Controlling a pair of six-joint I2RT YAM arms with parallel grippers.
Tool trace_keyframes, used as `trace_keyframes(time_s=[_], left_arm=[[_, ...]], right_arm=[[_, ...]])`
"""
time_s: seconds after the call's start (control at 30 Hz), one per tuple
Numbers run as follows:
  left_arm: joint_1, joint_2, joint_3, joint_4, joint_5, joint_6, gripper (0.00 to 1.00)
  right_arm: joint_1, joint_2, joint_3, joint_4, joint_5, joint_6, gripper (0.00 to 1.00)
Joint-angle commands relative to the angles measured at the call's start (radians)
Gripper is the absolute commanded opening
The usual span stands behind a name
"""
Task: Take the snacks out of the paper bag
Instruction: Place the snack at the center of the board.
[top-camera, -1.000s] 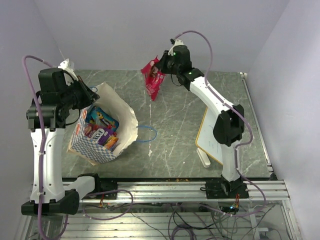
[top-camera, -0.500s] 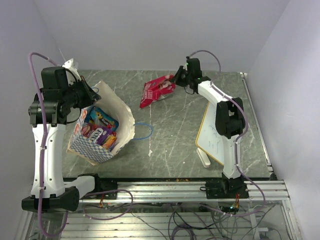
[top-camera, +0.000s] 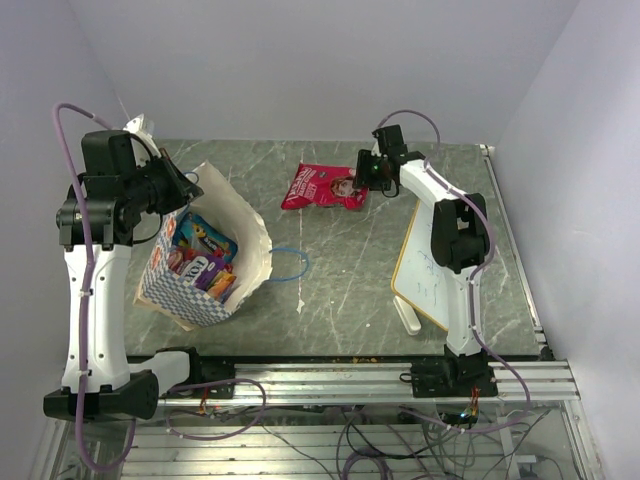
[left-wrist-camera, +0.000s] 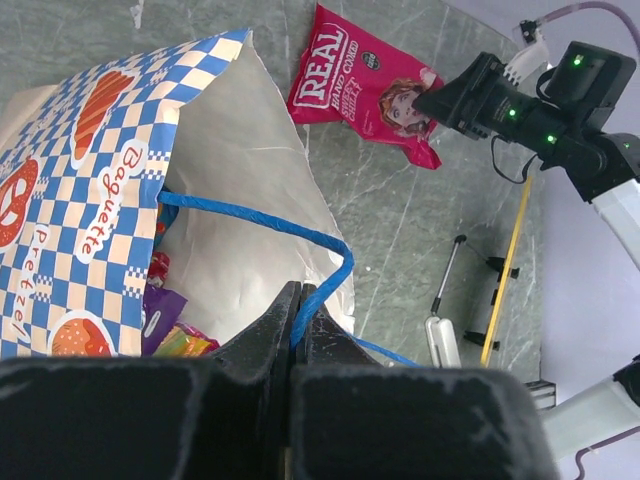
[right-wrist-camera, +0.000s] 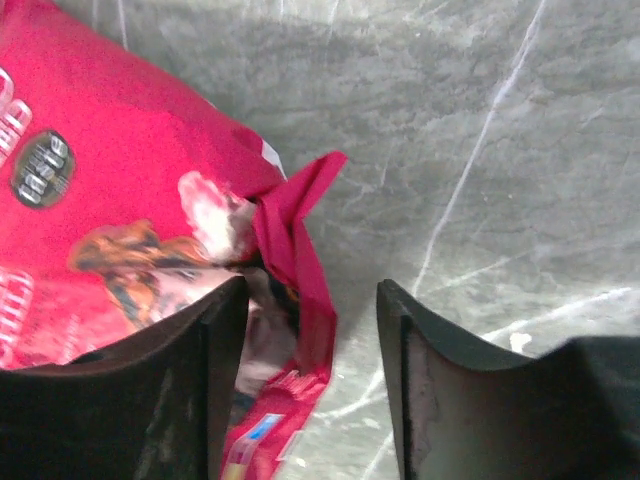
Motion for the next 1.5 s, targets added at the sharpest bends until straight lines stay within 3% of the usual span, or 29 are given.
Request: trace_keyframes(time_s=[0.0,0.07,0.17,0.47,0.6,0.87,0.97,1.1,1.27,1.37,1.47], left_arm=[[0.003,-0.042,-0.011,0.044,0.046,-0.077,0.07],[0.003,-0.065,-0.048,0.069,0.054,-0.106,0.07],[0.003,-0.098,-0.095,0.115,0.077,-0.163,0.07],[0.003,-0.138,-0.134,0.159,0.139,-0.211,0.07],[0.002,-0.124,-0.106,0.164,0.139,-0.213,0.07],[0.003,-0.081,-0.085,0.201,0.144,-0.218,0.07],[0.003,-0.063,-0.067,0.208,0.161,-0.223,0.07],[0.003,-0.04,-0.055,0.2,0.171,-0.21,0.07],[0.003,-0.021,-0.039,0.196,0.175,-0.204,0.07],[0.002,-0.017,-0.043,0.224,0.178,-0.217,0.07],[0.002,-0.006,-0.042,0.251,0.184,-0.227,0.07]], right_arm=[[0.008,-0.05,-0.016,-0.07,-0.005,-0.067,0.62],[0.015,-0.063,-0.031,-0.077,-0.013,-0.065,0.72],[0.03,-0.064,-0.04,-0.122,-0.01,-0.069,0.78],[0.053,-0.151,-0.252,-0.125,0.032,-0.074,0.76],[0.071,-0.183,-0.195,-0.221,0.051,-0.118,0.75],[0.156,-0.423,-0.153,-0.296,0.034,-0.129,0.87],[0.242,-0.473,-0.142,-0.329,-0.07,-0.081,0.88],[0.322,-0.543,-0.181,-0.24,-0.289,0.073,0.89],[0.383,-0.505,-0.181,-0.185,-0.589,0.173,0.88],[0.43,-0.465,-0.149,-0.263,-0.623,0.09,0.88],[0.495,-0.378,-0.028,-0.426,-0.541,-0.012,0.86]])
